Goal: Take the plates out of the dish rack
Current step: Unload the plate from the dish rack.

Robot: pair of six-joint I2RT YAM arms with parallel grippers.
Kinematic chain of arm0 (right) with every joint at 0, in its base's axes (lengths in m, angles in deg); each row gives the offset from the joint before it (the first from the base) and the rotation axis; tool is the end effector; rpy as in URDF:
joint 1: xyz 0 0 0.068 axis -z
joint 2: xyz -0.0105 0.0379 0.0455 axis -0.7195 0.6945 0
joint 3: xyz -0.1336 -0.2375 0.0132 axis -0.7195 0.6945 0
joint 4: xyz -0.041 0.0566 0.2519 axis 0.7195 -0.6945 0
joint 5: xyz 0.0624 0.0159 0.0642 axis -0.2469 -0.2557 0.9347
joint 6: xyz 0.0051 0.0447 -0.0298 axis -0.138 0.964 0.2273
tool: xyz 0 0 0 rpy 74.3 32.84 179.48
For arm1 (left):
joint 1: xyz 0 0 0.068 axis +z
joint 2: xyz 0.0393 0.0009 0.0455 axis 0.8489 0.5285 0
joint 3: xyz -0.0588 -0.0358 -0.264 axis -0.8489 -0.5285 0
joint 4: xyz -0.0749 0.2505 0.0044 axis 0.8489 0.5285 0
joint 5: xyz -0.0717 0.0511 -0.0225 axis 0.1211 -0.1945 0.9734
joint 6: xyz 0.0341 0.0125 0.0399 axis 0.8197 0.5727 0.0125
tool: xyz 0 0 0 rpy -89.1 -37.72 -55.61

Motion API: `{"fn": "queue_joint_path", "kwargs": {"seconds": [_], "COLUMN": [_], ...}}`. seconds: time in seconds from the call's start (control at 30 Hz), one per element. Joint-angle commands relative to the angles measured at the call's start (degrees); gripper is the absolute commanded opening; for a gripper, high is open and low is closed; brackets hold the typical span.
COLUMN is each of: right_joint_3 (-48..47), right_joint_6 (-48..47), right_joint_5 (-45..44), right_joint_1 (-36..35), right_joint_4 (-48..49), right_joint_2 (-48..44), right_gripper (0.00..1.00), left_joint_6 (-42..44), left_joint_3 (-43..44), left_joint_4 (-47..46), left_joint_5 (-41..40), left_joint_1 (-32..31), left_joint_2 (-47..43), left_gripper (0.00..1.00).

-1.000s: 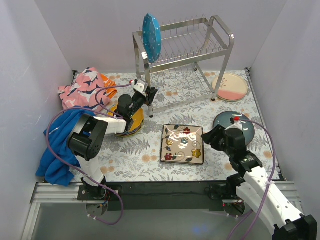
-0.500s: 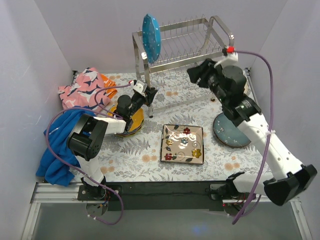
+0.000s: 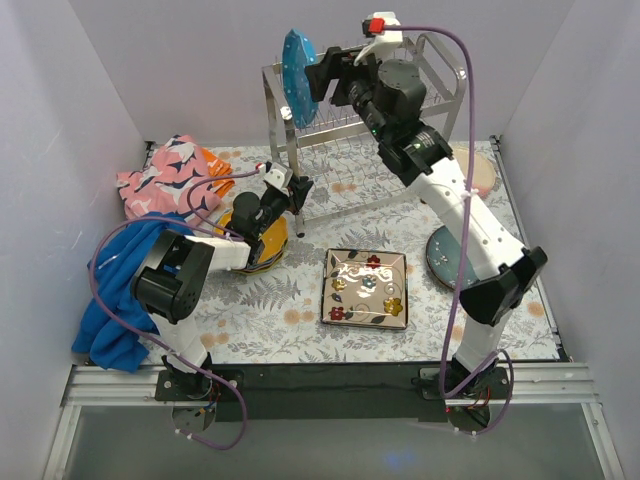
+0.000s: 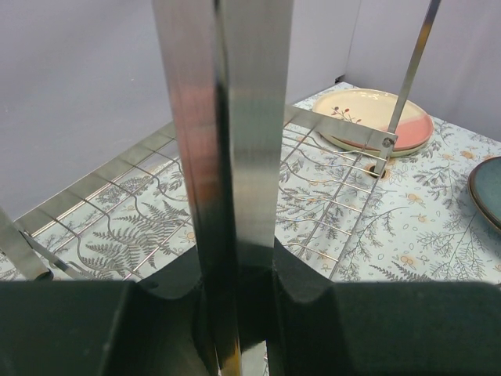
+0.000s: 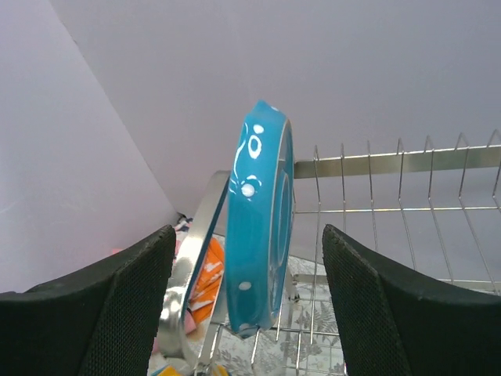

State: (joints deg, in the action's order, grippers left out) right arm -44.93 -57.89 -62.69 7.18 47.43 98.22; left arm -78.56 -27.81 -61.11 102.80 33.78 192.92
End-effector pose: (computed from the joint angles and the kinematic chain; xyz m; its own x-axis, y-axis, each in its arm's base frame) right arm 0.3048 0.2355 0.5414 0.0815 0.3808 -0.9210 -0.4863 0.8219 0.2968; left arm 0.3380 -0.1635 0.2162 -0.3224 -0.5257 -0.7872 0.5688 0.5572 -0.6050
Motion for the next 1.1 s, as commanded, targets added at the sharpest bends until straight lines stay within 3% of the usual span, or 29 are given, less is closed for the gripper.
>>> {"fn": "queue_joint_path", "kwargs": {"seconds": [0.0, 0.17, 0.4, 0.5, 0.6, 0.8, 0.83, 1.07], "right_joint_3": [-4.96, -6.63, -9.79, -9.88, -10.23, -11.02, -11.11, -12.16], "right_joint_6": [-4.02, -5.42, -13.24, -13.86, -14.39, -14.39, -14.39, -14.39], "right_joint_5": [-3.1, -4.51, -19.09, -18.93, -17.27, -16.03, -16.2, -17.96], "right_joint_1": [-1.25, -2.48, -5.55, -5.56, -5.56, -5.56, -5.56, -5.56], "right_joint_4": [3.63, 4.6, 4.6, 6.27, 6.79, 8.19, 8.72, 15.49], "right_joint_2": [4.99, 8.87, 14.84, 15.72, 16.43, 16.61, 16.52, 13.1], "right_gripper": [0.81, 0.81, 0.75, 0.67, 0.51, 0.13, 0.02, 0.01], "left_joint_6": [1.63, 1.19, 1.27, 1.36, 1.45, 1.71, 1.71, 0.57], "left_joint_3": [-2.4, -2.39, -2.74, -3.01, -3.1, -3.19, -2.84, -1.34], "left_joint_4": [3.39, 2.69, 2.08, 1.64, 1.46, 1.46, 1.55, 1.29], "left_joint_5": [0.25, 1.04, 1.13, 0.95, 0.78, 0.34, 0.25, 0.34], "left_joint_1": [1.02, 1.02, 1.02, 1.02, 1.02, 1.02, 1.02, 0.94], "left_joint_2": [-1.38, -0.67, -0.32, -0.06, 0.12, 0.12, 0.2, 2.05], "left_gripper": [0.0, 0.0, 0.0, 0.0, 0.0, 0.0, 0.0, 0.0]}}
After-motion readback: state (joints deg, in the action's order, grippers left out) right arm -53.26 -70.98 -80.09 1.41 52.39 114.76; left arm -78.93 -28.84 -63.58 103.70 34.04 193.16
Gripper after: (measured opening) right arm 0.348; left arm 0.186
